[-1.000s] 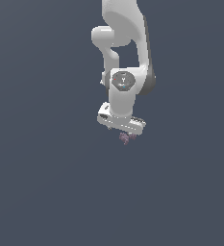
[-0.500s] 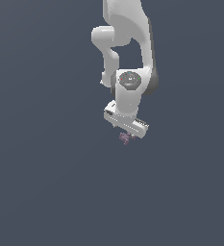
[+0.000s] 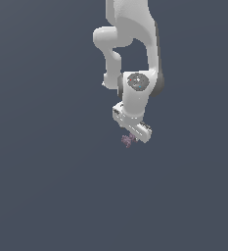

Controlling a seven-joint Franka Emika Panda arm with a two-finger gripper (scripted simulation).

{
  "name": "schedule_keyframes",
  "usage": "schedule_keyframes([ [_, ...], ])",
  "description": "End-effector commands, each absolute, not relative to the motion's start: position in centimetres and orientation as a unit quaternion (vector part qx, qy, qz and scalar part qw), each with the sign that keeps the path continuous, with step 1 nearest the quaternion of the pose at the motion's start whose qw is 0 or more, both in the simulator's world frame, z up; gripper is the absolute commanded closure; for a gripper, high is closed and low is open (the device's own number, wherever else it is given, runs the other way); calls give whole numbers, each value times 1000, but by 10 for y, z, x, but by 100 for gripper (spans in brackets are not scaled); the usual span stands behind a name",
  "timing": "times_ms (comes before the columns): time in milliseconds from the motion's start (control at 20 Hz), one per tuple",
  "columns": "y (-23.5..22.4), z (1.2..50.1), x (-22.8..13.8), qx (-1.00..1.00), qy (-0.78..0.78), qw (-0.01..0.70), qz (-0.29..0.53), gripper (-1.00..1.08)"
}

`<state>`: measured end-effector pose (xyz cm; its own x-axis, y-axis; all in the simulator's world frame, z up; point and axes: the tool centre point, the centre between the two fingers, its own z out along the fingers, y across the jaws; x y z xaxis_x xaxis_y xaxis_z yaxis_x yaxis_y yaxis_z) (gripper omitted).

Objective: Pick up the object and move it to a goal position.

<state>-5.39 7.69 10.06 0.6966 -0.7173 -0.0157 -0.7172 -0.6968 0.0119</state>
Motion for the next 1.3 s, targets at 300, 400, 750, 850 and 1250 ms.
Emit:
schedule_keyframes([
  [300, 86, 97, -58, 897, -443, 1, -2, -92],
  [400, 87, 96, -59, 894, -449, 0, -1, -92],
  [750, 88, 95, -60, 891, -454, 0, 0, -92],
  [850, 88, 93, -60, 891, -454, 0, 0, -92],
  [1250, 88, 59, -61, 890, -455, 0, 0, -92],
])
